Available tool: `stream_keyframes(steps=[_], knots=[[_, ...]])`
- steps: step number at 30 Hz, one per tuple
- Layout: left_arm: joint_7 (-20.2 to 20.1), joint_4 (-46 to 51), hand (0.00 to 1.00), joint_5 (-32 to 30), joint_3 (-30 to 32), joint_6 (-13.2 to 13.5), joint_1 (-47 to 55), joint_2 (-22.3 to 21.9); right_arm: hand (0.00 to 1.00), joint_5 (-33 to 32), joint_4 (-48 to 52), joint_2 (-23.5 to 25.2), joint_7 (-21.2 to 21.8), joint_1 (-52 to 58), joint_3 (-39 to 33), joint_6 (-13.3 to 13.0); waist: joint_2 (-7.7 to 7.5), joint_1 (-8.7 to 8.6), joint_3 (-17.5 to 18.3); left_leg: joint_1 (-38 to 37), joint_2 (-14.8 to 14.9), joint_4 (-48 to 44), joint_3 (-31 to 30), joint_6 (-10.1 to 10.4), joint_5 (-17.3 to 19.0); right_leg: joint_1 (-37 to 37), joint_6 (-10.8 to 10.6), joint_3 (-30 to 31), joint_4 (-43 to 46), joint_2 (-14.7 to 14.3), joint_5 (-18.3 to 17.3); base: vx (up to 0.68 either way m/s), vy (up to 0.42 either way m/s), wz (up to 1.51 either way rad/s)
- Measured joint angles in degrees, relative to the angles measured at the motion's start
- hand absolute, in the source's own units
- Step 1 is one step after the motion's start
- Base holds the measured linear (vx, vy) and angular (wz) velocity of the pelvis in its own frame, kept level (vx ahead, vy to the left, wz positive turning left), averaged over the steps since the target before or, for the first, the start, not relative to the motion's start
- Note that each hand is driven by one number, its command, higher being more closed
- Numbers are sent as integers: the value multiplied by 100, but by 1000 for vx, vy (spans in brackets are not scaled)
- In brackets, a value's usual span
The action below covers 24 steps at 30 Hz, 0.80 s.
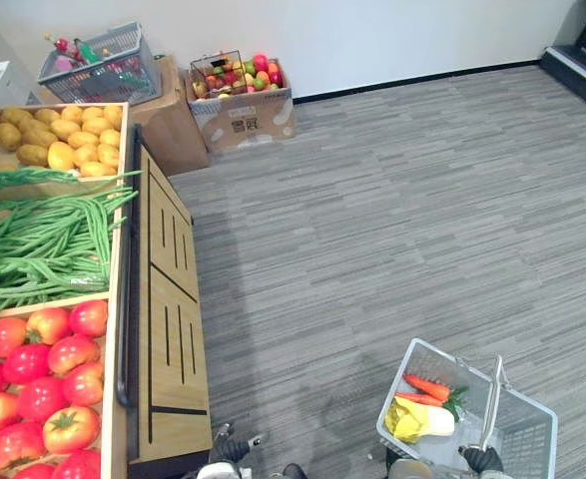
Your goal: Pick vegetable in the basket
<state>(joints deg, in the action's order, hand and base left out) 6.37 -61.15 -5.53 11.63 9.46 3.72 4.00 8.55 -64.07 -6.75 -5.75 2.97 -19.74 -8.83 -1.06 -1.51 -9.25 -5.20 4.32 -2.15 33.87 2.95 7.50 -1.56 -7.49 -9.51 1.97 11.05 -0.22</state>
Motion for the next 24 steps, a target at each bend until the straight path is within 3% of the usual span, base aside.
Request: stream_keyframes(steps=[10, 24], knots=[[13, -169, 0, 107, 207, -12, 14, -168, 100, -426, -213, 86, -7, 161, -130, 39, 20, 16, 209, -98, 36, 13, -487, 25, -15, 602, -23, -616, -424, -29, 14, -14, -48, 26], [58, -297, 0, 483, 42, -81, 14, -222, 100, -904, -244, 330, 85, 180, -220, 68, 53, 22, 327, -339, 52, 248, -525, 117, -116, 893, -68, -708, -681, -131, 76, -40, -51, 1]])
